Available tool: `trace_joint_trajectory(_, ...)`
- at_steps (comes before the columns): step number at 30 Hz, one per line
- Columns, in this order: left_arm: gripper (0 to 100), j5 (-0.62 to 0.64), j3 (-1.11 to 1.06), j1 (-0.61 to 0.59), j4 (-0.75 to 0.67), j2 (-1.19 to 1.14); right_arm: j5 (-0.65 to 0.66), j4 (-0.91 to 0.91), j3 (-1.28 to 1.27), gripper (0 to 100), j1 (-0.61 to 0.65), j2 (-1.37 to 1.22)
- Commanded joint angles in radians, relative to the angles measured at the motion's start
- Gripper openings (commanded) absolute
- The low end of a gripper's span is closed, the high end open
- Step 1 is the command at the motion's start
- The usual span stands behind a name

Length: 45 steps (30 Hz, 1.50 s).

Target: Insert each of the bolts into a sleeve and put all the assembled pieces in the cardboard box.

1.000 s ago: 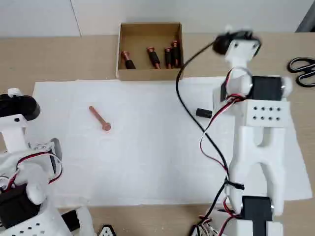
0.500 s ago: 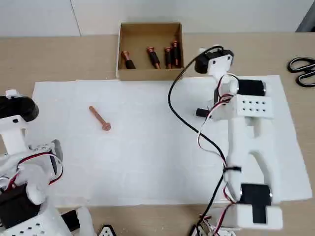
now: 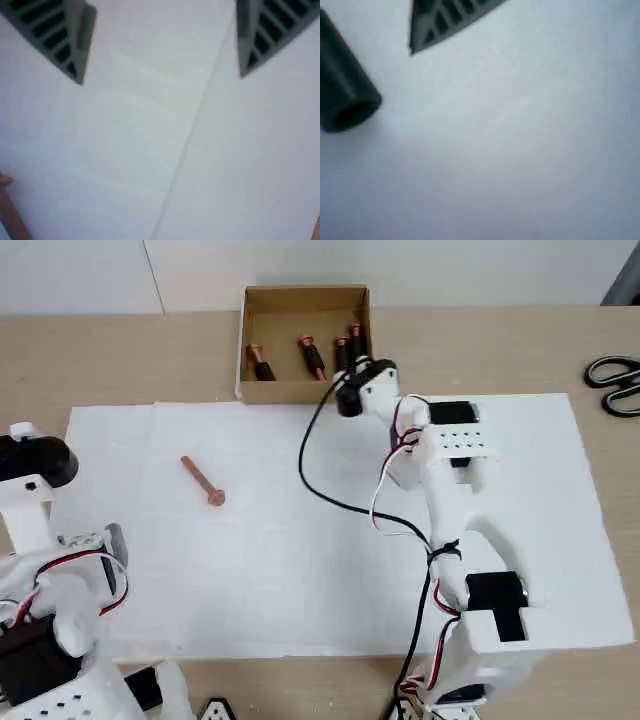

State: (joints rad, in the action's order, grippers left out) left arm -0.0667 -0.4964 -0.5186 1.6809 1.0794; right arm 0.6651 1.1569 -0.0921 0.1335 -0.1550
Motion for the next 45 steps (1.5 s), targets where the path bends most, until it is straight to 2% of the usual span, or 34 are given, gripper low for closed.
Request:
trace_joint_trajectory(1, 19, 0.008, 0.042, -0.008, 0.002, -0.002, 0.032, -0.021, 0.006, 19.1, 0.005, 0.004)
trace_joint_trajectory(8, 19, 0.008, 0.039, -0.008, 0.0, -0.002, 0.094, -0.019, 0.021, 19.1, 0.002, -0.002)
trace_joint_trajectory(16, 19, 0.008, 0.039, -0.008, 0.0, -0.002, 0.094, -0.048, 0.018, 19.2, 0.002, -0.012)
trace_joint_trajectory(30, 19, 0.008, 0.039, -0.008, 0.0, -0.002, 0.092, -0.056, 0.15, 19.2, -0.002, -0.257)
trace_joint_trajectory(36, 19, 0.008, 0.039, -0.008, 0.0, -0.002, 0.089, -0.047, 0.206, 18.8, -0.048, -0.338)
trace_joint_trajectory(41, 19, 0.008, 0.039, -0.008, 0.0, -0.002, 0.091, -0.047, 0.213, 8.0, -0.084, -0.344)
trace_joint_trajectory(45, 19, 0.008, 0.039, -0.008, 0.0, -0.002, 0.087, -0.013, 0.256, 5.4, -0.088, -0.344)
